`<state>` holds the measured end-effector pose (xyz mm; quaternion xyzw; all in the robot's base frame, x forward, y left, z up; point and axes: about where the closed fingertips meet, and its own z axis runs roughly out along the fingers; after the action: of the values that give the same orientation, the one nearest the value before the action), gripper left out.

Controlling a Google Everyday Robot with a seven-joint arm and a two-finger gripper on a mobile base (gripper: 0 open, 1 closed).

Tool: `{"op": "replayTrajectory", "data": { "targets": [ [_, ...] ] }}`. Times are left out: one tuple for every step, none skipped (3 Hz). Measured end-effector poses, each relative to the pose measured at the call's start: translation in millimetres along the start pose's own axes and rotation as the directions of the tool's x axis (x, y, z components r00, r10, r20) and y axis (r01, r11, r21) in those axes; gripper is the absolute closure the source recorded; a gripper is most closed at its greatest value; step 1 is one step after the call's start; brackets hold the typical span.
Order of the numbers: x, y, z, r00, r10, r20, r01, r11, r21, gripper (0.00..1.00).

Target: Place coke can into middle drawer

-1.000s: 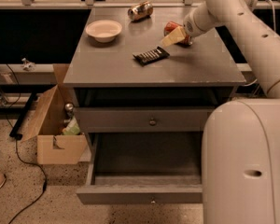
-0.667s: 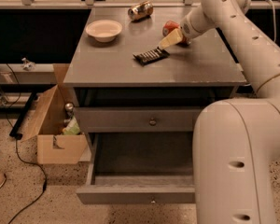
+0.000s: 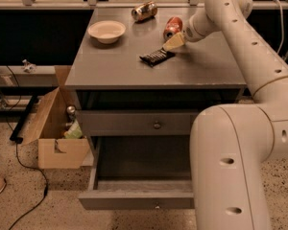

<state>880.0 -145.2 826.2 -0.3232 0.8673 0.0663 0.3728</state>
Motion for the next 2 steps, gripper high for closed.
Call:
{"op": "replayTrajectory", "data": {
  "targets": [
    [-2.7,-0.5,-2.9,1.0,0.0,0.001,0.0,1.0,0.0,0.73],
    [-5.2,-13.6,-21.7,0.998,0.032,0.057,-0.032,0.9995,0.001,0.96]
  ]
}}
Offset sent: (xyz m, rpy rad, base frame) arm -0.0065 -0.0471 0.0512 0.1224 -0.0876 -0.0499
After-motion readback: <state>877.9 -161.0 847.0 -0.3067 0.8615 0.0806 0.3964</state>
